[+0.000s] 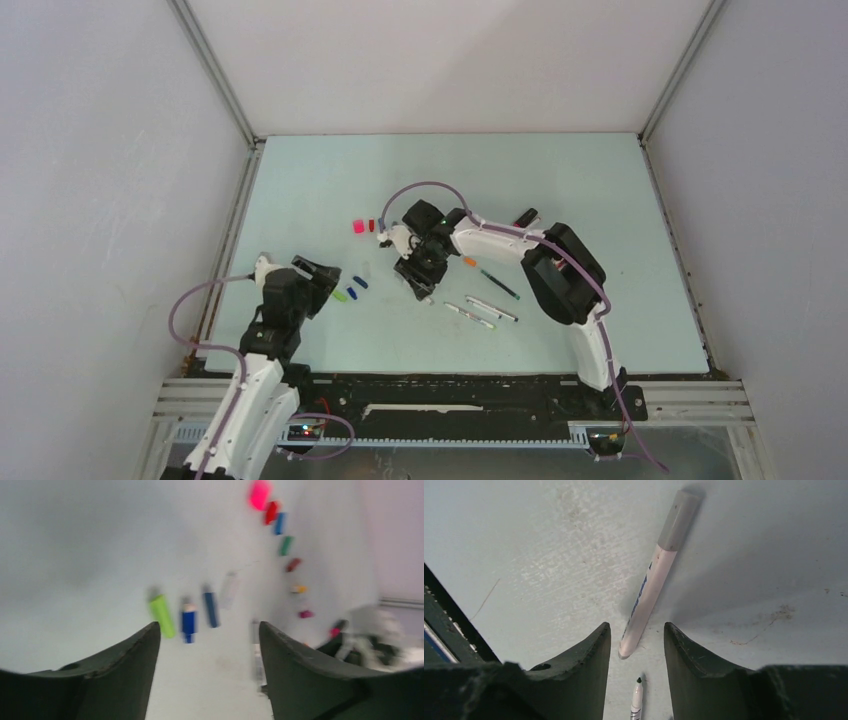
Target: Open the pen caps
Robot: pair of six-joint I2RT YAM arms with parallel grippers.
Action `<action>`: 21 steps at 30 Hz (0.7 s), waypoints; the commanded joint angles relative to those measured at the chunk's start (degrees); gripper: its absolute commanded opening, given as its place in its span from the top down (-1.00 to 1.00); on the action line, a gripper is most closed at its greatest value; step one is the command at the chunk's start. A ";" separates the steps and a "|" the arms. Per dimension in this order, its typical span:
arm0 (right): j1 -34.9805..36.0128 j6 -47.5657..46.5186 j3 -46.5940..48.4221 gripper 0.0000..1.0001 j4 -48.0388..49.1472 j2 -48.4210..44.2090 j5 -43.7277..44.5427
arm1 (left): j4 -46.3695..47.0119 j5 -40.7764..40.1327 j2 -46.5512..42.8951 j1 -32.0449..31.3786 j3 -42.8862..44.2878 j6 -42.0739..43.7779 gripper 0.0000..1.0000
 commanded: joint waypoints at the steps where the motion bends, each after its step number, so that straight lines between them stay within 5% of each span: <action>1: 1.63 1.03 2.85 0.12 -0.19 1.03 4.39 | 11.16 8.96 -4.58 0.24 -3.69 2.25 -0.59; 6: 2.61 0.49 2.77 0.37 -0.27 2.48 8.70 | 22.05 15.63 -2.82 0.29 -7.94 0.24 -0.65; 12: 1.61 0.49 3.03 1.00 -1.47 3.99 11.90 | 34.14 21.96 2.32 0.29 -10.29 -2.47 -0.64; 21: -3.64 1.74 0.17 1.00 1.01 -3.73 -2.36 | 50.59 25.29 10.49 -1.10 -13.20 -8.16 -0.63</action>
